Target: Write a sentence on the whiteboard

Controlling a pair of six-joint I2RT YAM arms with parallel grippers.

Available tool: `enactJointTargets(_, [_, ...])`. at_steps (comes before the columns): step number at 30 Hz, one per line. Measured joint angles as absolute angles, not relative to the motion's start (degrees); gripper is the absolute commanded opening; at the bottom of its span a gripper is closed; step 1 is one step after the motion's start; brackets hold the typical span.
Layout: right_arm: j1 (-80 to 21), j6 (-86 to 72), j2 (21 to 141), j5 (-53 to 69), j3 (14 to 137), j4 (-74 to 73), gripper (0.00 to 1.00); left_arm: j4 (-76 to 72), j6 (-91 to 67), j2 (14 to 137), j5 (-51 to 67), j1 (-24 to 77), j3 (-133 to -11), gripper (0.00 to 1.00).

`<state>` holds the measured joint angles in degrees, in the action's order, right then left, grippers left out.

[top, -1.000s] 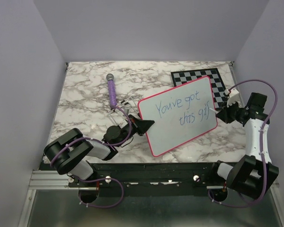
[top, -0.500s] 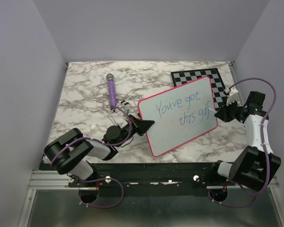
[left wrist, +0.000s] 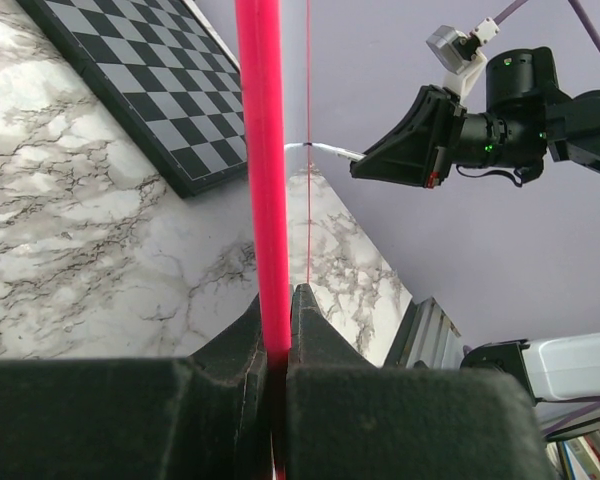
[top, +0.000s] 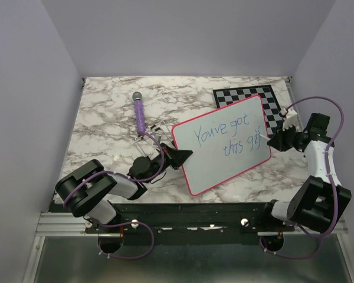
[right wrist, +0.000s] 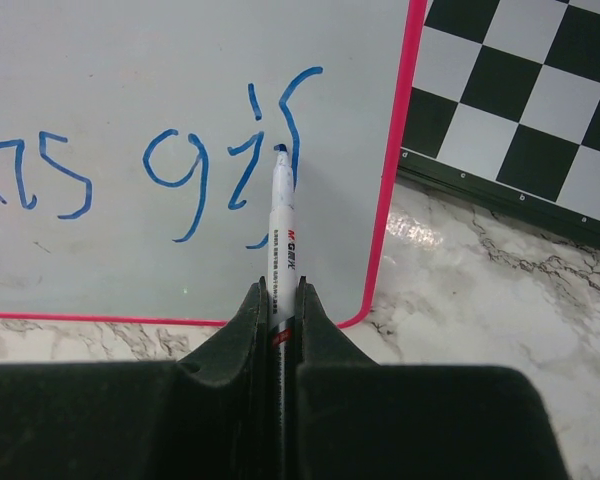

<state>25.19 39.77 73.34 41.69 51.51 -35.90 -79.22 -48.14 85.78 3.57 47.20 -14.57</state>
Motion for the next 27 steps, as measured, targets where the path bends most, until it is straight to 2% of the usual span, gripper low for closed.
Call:
enactJointTargets(18, [25.19, 35.57, 73.17, 39.03, 51.51, -31.22, 0.01, -79.22, -48.25, 85.80, 3.60, 47.20, -14.57, 0.00])
enactJointTargets(27, [26.55, 35.53, 68.31, 39.68, 51.48, -31.05, 0.00, -79.24, -48.03, 85.80, 3.66, 47.20, -14.57, 0.00])
